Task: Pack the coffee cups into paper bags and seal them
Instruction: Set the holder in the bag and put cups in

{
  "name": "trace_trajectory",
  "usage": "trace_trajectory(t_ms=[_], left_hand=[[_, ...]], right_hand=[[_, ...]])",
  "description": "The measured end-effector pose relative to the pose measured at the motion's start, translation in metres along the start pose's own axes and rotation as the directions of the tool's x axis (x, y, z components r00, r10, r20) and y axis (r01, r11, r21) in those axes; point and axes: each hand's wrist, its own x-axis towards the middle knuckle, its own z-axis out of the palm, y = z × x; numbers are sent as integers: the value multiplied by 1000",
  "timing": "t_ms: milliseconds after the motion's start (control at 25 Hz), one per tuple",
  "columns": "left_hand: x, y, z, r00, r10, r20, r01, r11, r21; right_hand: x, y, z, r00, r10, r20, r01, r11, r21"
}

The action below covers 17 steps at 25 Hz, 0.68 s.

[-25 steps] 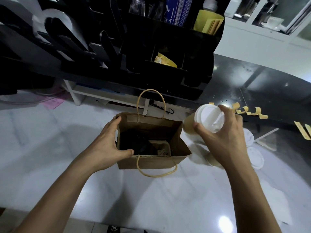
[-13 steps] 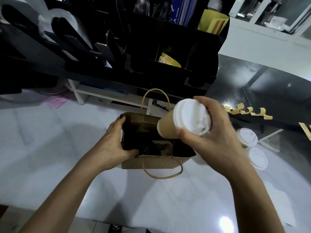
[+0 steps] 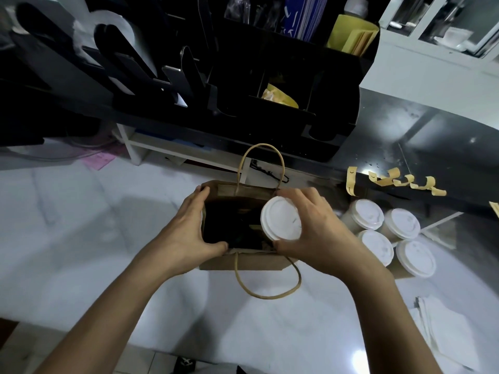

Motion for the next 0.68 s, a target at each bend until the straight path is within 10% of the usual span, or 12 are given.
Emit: trace_trajectory(t_ms=[680], left_hand=[[-4, 6, 4, 1000, -23, 20, 22, 1000, 21]], right_hand=[[43, -6, 23, 970, 146, 197, -79, 947, -310]])
